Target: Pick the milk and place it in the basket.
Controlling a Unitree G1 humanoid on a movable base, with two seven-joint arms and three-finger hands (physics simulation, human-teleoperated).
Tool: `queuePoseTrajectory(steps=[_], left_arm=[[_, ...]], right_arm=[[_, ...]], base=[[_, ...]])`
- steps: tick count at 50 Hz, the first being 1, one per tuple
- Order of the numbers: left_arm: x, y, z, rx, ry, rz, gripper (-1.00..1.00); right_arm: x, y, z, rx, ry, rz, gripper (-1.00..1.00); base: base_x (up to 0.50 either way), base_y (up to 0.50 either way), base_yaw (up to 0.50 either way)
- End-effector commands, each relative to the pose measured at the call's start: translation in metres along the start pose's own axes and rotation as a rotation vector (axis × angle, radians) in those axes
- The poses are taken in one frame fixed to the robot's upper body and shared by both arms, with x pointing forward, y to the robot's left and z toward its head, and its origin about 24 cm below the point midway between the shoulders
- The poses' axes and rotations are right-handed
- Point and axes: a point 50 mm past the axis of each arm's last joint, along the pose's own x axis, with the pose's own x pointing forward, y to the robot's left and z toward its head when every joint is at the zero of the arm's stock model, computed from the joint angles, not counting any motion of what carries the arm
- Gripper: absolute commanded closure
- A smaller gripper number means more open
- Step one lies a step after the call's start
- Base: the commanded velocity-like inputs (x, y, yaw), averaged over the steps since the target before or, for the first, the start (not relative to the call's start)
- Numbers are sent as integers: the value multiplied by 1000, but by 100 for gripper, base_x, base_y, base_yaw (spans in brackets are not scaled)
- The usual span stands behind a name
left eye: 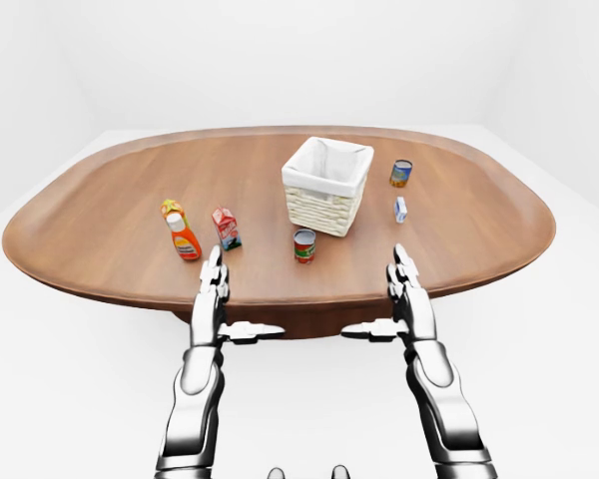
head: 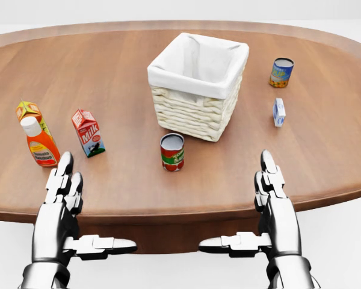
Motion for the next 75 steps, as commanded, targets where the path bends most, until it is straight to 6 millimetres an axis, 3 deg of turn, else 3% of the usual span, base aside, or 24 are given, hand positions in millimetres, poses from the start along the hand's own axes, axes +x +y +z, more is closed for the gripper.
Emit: queuePoseTrajectory(steps=[1,12,16,24,30,42,49,55,59,75], left_arm=[[-9,18,19,-5,-84,22,-100],[-35,13,49,109,-242,18,-100],[-48,10,60,131,-285,11,-100],[-52,10,67,138,-305,5,-100],[-60,8,75,163,-337,-26,-100],[-60,13,71,302,-308,-2,-100],[-61,17,99,364,-425,13,-100],[-61,20,110,400,-470,28,-100],[-61,21,111,438,-472,47,-100],[-70,12,118,431,-500,4,-100]], right_arm=[[-17,-5,43,-8,-187,-63,-100],[-40,-1,68,-103,-298,-17,-100],[-46,0,67,-132,-290,-3,-100],[-64,0,80,-176,-339,14,-100],[-66,-1,82,-190,-347,5,-100],[-75,-6,99,-216,-415,-14,-100],[-80,-10,111,-258,-470,-39,-100],[-85,-13,128,-288,-550,-52,-100],[-79,-13,121,-275,-519,-41,-100],[-88,-10,131,-306,-564,-38,-100]], base=[[0,0,0],[0,0,0],[0,0,0],[0,0,0],[0,0,0],[0,0,0],[0,0,0],[0,0,0],[0,0,0],[0,0,0]])
